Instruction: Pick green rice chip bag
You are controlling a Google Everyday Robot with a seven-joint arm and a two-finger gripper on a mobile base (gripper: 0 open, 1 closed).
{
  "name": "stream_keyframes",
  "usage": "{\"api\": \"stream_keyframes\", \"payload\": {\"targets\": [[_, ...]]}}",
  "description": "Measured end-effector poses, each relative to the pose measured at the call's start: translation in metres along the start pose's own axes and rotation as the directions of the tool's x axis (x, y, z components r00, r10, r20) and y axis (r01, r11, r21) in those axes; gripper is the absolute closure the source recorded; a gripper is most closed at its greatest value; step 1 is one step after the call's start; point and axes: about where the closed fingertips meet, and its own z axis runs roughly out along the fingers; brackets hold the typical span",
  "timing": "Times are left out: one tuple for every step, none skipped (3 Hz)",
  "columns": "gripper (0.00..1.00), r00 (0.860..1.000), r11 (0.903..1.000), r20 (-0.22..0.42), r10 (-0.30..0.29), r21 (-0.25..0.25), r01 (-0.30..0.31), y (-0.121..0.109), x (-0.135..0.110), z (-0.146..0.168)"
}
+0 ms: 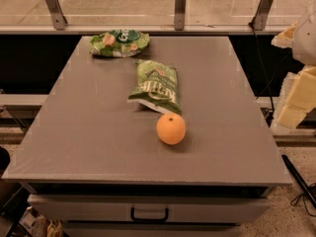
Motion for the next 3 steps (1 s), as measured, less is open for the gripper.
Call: {"api": "stream_keyframes", "payload": {"targets": [[0.00, 1.000, 1.0000, 0.000, 0.000, 0.000, 0.000, 0.000, 0.000, 0.000], [0.00, 1.000, 0.9995, 0.014, 0.005, 0.031, -0.006, -0.028, -0.007, 0.006], [0.00, 0.999, 0.9964, 0.051, 0.003, 0.085, -0.007, -0.059, -0.016, 0.013]]}}
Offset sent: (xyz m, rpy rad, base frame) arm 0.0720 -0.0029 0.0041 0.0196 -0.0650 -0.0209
